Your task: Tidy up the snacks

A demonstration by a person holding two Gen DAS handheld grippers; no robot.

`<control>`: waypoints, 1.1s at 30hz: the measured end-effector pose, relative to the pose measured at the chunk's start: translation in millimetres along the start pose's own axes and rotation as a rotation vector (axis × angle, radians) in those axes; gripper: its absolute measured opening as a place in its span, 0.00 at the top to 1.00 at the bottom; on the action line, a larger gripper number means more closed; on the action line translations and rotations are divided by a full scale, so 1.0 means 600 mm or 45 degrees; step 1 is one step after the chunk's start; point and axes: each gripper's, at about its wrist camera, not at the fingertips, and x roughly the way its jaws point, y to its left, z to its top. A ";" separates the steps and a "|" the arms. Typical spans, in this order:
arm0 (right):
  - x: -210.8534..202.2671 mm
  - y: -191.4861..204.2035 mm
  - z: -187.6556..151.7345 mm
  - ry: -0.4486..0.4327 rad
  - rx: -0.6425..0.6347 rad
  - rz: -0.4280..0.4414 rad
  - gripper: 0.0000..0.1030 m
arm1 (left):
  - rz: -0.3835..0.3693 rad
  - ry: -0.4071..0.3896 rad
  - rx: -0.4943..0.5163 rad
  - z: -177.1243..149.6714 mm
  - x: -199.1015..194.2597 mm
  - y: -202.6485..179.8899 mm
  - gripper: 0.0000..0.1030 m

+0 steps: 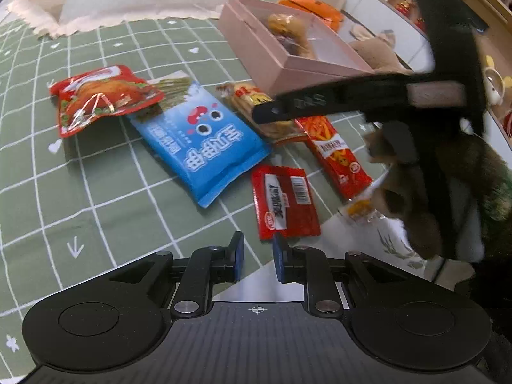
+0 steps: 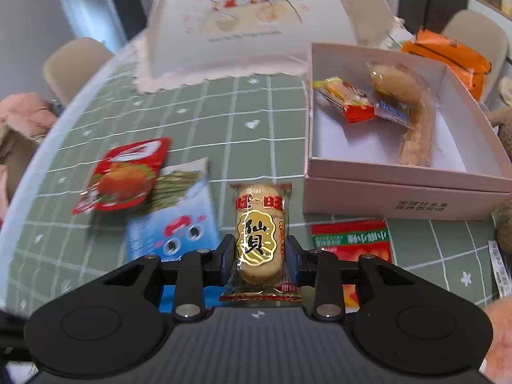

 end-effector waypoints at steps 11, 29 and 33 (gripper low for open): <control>-0.097 -0.104 -0.121 -0.027 0.178 -0.263 0.66 | 0.084 -0.008 0.343 0.032 0.050 -0.106 0.77; -0.140 -0.050 -0.216 -0.051 0.173 -0.158 0.50 | 0.149 -0.012 0.145 0.045 0.043 -0.026 0.71; -0.138 -0.025 -0.201 -0.087 0.122 -0.099 0.50 | 0.009 0.039 -0.028 0.056 0.056 0.017 0.71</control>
